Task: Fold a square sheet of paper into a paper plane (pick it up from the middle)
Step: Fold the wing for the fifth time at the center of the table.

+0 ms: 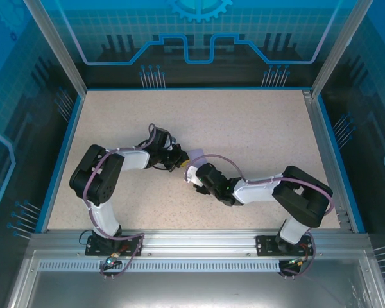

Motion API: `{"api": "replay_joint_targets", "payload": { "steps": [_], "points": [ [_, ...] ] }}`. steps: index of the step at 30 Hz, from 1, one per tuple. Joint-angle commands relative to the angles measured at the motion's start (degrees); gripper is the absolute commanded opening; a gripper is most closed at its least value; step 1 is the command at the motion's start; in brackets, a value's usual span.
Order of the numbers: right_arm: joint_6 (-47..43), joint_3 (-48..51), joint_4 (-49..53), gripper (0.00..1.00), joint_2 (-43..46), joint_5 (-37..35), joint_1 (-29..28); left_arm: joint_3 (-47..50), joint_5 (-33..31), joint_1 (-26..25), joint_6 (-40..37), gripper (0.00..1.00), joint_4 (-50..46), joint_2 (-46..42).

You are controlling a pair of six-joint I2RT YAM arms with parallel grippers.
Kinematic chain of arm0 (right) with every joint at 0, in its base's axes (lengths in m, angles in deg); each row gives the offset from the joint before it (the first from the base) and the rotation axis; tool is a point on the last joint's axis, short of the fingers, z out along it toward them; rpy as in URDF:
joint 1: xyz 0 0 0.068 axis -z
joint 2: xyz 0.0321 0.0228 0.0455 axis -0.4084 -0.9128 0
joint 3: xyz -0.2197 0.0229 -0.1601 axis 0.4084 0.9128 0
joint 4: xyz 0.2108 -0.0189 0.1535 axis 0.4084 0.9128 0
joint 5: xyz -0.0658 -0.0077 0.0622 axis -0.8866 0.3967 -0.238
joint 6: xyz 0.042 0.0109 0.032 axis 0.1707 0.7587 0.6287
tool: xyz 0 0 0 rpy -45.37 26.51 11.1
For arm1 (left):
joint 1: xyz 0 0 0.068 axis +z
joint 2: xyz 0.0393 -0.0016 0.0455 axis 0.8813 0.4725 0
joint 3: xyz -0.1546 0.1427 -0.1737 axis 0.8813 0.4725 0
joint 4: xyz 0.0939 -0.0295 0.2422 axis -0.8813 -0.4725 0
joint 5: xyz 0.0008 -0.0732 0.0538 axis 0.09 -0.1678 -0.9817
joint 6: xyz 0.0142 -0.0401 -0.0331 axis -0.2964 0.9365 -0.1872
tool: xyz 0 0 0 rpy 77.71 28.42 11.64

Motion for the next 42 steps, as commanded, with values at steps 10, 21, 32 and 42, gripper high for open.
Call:
{"api": "replay_joint_targets", "payload": {
  "steps": [10, 21, 32, 42],
  "points": [
    [1.4, -1.2, -0.3, 0.42, -1.0, -1.5, 0.6, -0.1, 1.9, 0.3, -1.5, 0.02, -0.3, -1.1],
    [1.8, -0.6, -0.4, 0.39, -0.7, -1.7, 0.9, 0.1, 1.8, 0.6, -2.4, 0.02, -1.6, -1.3],
    [3.3, -0.5, 0.4, 0.37, 0.1, -1.3, 1.7, -0.4, 2.2, 0.6, -2.5, 0.02, -2.1, -0.8],
    [4.5, -0.3, -1.0, 0.33, -0.2, -1.2, 1.9, -0.5, 1.6, 0.7, -2.9, 0.03, -3.3, -2.0]
  ]
}}
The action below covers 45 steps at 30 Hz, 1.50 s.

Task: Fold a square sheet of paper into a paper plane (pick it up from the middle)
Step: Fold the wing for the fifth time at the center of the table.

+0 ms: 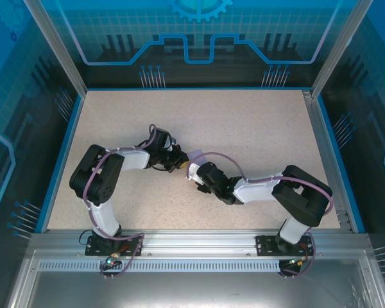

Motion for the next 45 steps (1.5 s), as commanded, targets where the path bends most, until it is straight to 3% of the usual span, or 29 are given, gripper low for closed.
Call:
{"api": "replay_joint_targets", "payload": {
  "steps": [1, 10, 12, 15, 19, 21, 28, 37, 43, 45],
  "points": [
    [1.8, -0.3, -1.3, 0.32, 0.3, -0.5, 0.7, -1.0, 1.2, 0.6, -1.9, 0.03, -2.3, -1.7],
    [2.1, -0.5, -2.2, 0.31, -1.0, -1.3, 1.1, -2.5, 2.3, 0.6, -3.1, 0.03, -4.4, -1.5],
    [2.1, -0.1, -2.5, 0.23, -0.9, -0.7, 1.1, -2.6, 2.4, 0.7, -3.2, 0.03, -4.5, -1.7],
    [3.3, -0.3, -1.8, 0.2, -0.9, -0.2, 1.1, -2.8, 2.5, 0.7, -3.2, 0.05, -4.1, -1.7],
    [5.6, -0.1, -1.8, 0.13, -0.6, 1.9, 1.7, -2.5, 1.9, 1.0, -2.9, 0.15, -4.5, -3.4],
    [7.2, -0.2, -2.0, 0.09, -1.3, 3.2, 2.1, -1.8, 1.1, 1.2, -2.7, 0.3, -4.6, -5.0],
    [16.5, 1.6, -4.4, 0.08, -1.5, 14.9, 6.7, -0.6, -3.7, 2.7, -4.1, 0.48, -10.3, -12.9],
    [29.6, 3.0, -7.8, 0.08, -2.1, 41.3, 17.7, 0.0, -4.9, 2.7, -5.1, 0.49, -13.3, -16.7],
    [34.3, 2.5, -9.9, 0.09, -5.1, 50.5, 20.4, 1.4, -4.3, 2.6, -3.8, 0.49, -11.9, -18.0],
    [36.1, 2.4, -10.1, 0.09, -6.3, 49.5, 20.5, 2.7, -3.9, 2.5, -2.7, 0.49, -10.1, -18.6]
  ]
}}
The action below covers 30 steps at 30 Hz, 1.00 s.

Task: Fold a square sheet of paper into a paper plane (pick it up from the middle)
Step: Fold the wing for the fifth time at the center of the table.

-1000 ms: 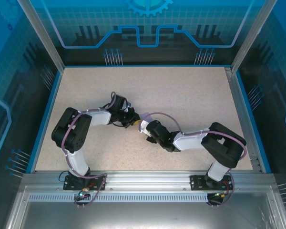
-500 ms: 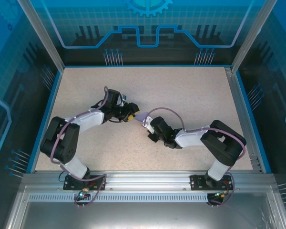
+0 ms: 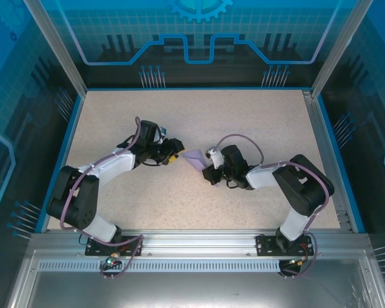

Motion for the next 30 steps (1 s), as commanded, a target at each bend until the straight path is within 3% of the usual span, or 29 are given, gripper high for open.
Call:
{"api": "replay_joint_targets", "payload": {
  "steps": [1, 12, 16, 22, 30],
  "points": [
    [5.3, 0.3, -2.6, 0.09, -2.8, 5.3, 0.8, 2.4, 0.8, 0.3, 1.6, 0.49, 1.2, -1.9],
    [14.6, -1.6, -0.5, 0.1, -4.9, 12.8, 3.7, 4.4, 2.6, -1.4, 2.8, 0.48, 6.1, 0.0],
    [18.0, -1.4, -1.6, 0.12, -6.5, 15.8, 5.2, 4.7, 2.7, -2.0, 3.8, 0.43, 8.1, 0.8],
    [22.6, 1.3, -3.4, 0.12, -7.1, 13.8, 6.7, 5.1, 2.5, -4.5, 5.3, 0.31, 12.0, 3.5],
    [24.4, 1.1, -0.3, 0.12, -8.7, 13.4, 8.0, 4.2, 3.8, -6.5, 6.1, 0.31, 19.6, 8.5]
  ]
}}
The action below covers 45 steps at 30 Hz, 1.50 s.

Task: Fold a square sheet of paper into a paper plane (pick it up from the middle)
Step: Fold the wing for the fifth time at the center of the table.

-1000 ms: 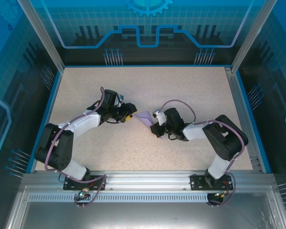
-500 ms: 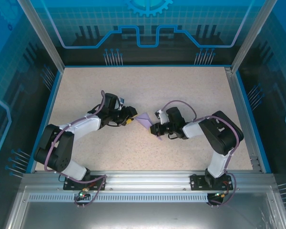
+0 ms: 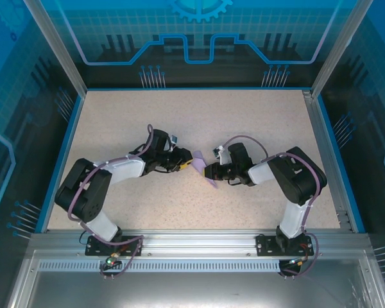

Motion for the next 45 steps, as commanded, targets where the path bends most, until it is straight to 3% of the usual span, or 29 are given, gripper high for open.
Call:
{"api": "replay_joint_targets", "payload": {
  "steps": [1, 16, 29, 38, 45],
  "points": [
    [1.5, 1.2, 5.0, 0.13, -3.0, -1.6, 1.7, -0.7, 2.3, -0.9, 0.6, 0.32, 6.1, 3.1],
    [2.9, 0.2, 8.1, 0.13, -4.7, -1.8, 2.0, -2.7, 3.6, -2.8, 1.3, 0.39, 17.2, 12.0],
    [1.5, -2.3, 16.2, 0.18, -0.7, -2.5, 1.9, -5.2, 3.3, -2.7, -1.2, 0.37, 12.3, 17.8],
    [-0.6, -3.5, 24.0, 0.21, 3.4, -2.8, 1.9, -5.0, 3.7, -2.8, -2.2, 0.37, 11.9, 18.3],
    [-0.2, -4.3, 23.1, 0.14, 0.2, -0.2, 2.2, -4.8, 5.6, -2.7, -2.3, 0.41, 14.1, 13.7]
  ]
}}
